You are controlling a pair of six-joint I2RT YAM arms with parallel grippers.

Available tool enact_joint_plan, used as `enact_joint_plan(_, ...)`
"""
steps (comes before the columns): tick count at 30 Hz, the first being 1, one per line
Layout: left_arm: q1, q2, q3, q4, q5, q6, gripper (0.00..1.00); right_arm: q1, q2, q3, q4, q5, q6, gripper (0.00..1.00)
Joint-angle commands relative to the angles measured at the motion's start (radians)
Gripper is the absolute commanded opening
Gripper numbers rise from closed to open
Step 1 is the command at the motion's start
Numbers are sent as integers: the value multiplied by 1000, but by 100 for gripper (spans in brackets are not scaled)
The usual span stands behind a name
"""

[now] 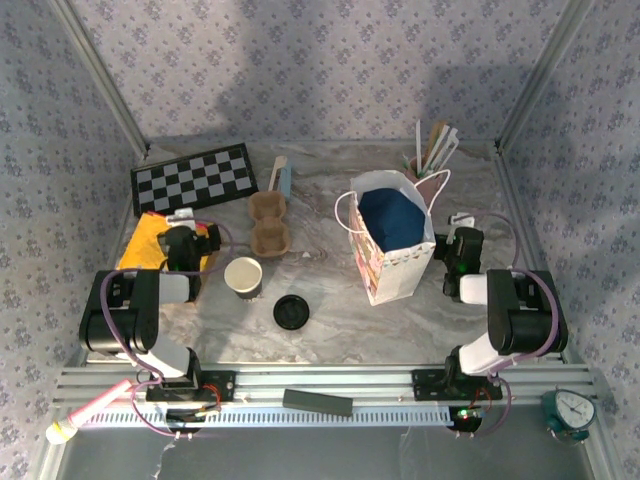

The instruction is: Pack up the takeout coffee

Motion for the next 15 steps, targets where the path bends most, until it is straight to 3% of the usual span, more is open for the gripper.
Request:
enact_joint_plan(1,2,6,-3,37,14,16,100,19,7,6,65,13,-38,100)
enact_joint_plan(15,1,6,-3,39,14,16,100,15,5,11,54,3,-37,100)
